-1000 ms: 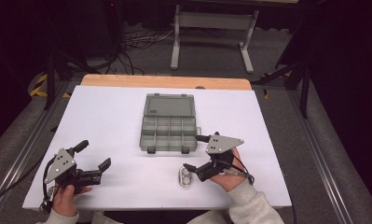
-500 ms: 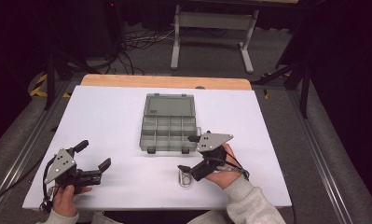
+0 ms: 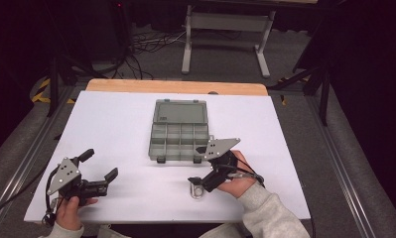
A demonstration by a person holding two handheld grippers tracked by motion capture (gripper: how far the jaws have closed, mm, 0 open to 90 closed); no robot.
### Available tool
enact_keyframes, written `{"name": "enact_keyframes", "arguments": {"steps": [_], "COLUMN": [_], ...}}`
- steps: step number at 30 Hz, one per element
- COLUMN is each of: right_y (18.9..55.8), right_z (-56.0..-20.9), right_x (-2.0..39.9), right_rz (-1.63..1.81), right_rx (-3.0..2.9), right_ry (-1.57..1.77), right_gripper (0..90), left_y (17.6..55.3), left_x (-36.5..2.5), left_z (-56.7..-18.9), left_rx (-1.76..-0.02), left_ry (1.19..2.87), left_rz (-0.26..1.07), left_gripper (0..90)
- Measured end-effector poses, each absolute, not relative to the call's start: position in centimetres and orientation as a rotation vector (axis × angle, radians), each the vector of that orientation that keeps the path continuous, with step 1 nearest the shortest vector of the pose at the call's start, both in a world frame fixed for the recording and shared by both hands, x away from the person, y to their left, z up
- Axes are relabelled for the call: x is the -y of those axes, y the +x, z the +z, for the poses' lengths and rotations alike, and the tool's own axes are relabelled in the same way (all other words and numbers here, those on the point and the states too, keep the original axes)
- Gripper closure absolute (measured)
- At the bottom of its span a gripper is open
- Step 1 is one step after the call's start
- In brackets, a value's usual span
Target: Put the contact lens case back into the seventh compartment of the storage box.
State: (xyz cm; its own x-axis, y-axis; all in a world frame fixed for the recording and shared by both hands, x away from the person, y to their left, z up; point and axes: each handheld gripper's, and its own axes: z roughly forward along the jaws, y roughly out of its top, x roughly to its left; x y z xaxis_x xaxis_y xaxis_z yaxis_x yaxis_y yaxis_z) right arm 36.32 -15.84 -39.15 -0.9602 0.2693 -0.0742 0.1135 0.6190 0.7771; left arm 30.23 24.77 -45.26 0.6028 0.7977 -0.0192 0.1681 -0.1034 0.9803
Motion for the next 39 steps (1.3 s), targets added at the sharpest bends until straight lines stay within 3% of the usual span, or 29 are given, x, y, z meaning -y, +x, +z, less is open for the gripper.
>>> {"name": "enact_keyframes", "arguments": {"steps": [39], "right_y": [36.3], "right_z": [-41.6], "right_x": [14.1], "right_rz": [0.87], "right_rx": [-2.943], "right_ry": [0.207], "right_gripper": [4.1], "left_y": [30.4], "left_x": [-24.8], "left_z": [-45.3], "left_rx": [-0.823], "left_ry": [1.617], "left_rz": [0.639], "left_gripper": [0.1]}}
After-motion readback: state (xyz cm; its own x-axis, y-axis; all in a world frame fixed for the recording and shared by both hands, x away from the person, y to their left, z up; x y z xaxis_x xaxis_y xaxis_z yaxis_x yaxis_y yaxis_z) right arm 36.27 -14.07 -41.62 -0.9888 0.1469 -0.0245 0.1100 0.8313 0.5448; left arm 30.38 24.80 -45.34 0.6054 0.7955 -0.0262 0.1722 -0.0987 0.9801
